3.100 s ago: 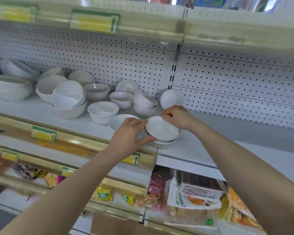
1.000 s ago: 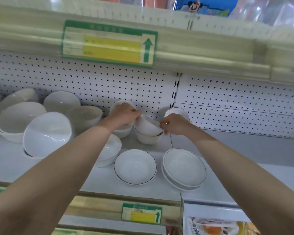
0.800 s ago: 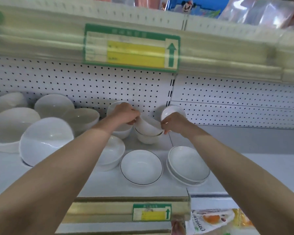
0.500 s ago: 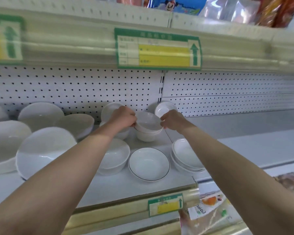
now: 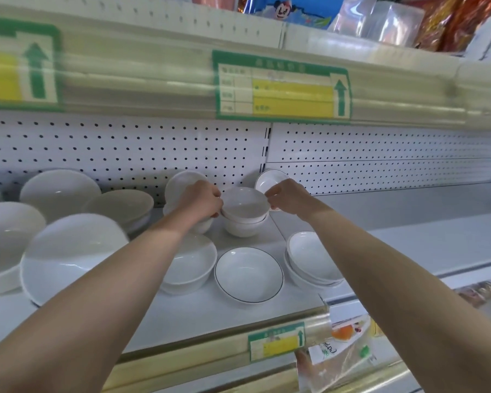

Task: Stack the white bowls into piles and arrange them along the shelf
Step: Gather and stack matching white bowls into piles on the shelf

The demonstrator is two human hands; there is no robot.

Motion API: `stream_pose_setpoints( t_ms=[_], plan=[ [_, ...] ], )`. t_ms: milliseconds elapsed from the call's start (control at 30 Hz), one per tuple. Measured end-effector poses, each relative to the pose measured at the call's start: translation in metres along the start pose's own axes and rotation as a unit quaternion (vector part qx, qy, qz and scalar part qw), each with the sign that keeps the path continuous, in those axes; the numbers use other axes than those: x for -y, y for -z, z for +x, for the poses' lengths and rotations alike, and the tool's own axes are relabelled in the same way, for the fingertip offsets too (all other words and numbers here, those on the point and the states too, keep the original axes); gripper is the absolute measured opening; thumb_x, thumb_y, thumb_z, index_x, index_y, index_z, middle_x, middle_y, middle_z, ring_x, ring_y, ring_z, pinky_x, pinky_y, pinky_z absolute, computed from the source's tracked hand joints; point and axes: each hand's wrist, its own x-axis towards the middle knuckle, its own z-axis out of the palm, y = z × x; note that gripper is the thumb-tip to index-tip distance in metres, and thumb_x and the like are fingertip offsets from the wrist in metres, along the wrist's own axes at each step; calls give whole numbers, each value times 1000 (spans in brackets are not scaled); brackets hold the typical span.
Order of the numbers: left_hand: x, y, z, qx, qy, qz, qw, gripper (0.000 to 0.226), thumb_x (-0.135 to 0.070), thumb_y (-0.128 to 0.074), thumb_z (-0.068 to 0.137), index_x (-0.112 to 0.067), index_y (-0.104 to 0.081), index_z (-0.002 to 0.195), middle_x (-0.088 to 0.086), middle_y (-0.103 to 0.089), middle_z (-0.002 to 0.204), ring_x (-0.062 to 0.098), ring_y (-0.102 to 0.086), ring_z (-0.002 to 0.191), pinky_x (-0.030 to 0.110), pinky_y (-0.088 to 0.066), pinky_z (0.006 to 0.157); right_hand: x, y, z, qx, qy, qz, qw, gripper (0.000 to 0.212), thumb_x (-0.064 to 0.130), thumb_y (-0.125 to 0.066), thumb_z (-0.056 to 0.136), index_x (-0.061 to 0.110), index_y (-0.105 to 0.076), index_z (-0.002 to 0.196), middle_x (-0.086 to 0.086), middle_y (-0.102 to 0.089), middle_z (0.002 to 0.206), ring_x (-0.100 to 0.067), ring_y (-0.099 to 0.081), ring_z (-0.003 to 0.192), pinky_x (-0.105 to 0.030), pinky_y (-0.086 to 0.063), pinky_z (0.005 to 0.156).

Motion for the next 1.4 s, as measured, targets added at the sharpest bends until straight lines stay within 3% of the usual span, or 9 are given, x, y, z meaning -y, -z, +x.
stream_pose_setpoints(
  t_ms=[100,267,500,633,833,967,1100,1300,1400],
  plan=[
    [-7,-1,2,-45,-50,75,995,16,-11,-56,87,-27,-58,88,10,-67,85,29,-67,90,35,-49,81,-12,12,8,-31,4,7,999,35,8,-49,89,23,-74,108,-7,-69,106,-25,-64,98,-25,-49,66],
    [-29,-13,13,-79,-72,120,987,13,-23,-56,91,-31,-66,93,5,-60,90,25,-55,89,31,-47,84,-40,36,37,-114,42,-105,987,36,15,-44,96,32,-67,120,3,-66,121,-25,-56,115,-38,-42,99],
    [-59,-43,32,-113,-51,213,969,22,-21,-49,90,-28,-58,71,-2,-52,70,19,-43,67,25,-25,48,-79,57,86,-92,131,-201,966,37,23,-38,103,37,-58,130,3,-69,115,-25,-43,124,-42,-35,97],
    [-69,-58,42,-116,-15,252,961,32,-10,-46,86,-19,-42,55,-5,-44,58,23,-45,65,29,-26,51,-93,59,103,-80,169,-204,961,37,27,-37,103,40,-58,130,1,-69,107,-24,-48,118,-42,-37,98],
    [-83,-70,55,-63,42,302,950,29,-12,-45,83,-24,-41,56,-5,-47,69,29,-54,87,36,-43,72,-97,50,112,-71,222,-184,955,38,24,-39,102,39,-55,134,-4,-69,106,-27,-44,121,-41,-32,97],
    [-88,-74,65,-37,46,317,947,20,-19,-44,89,-22,-62,79,5,-64,101,30,-55,103,36,-45,80,-98,45,118,-73,222,-176,956,38,24,-39,102,41,-56,131,-1,-68,104,-29,-44,117,-43,-33,95],
    [-85,-77,77,-5,48,326,944,29,-32,-43,97,-12,-63,101,11,-64,110,33,-57,105,37,-44,84,-100,39,123,-78,219,-182,955,39,25,-37,102,42,-54,133,1,-67,111,-29,-46,116,-43,-35,92],
    [-83,-80,83,28,47,308,950,31,-25,-39,100,-4,-61,104,14,-62,110,33,-57,105,33,-37,76,-100,30,129,-73,205,-139,966,38,25,-40,102,41,-55,133,7,-64,122,-27,-49,118,-41,-34,94],
    [-82,-79,86,37,49,298,952,26,-20,-41,97,-4,-61,99,9,-56,93,30,-56,96,30,-36,68,-100,24,131,-74,197,-121,970,35,26,-44,101,40,-57,130,6,-63,122,-28,-49,117,-40,-33,92]
  ],
)
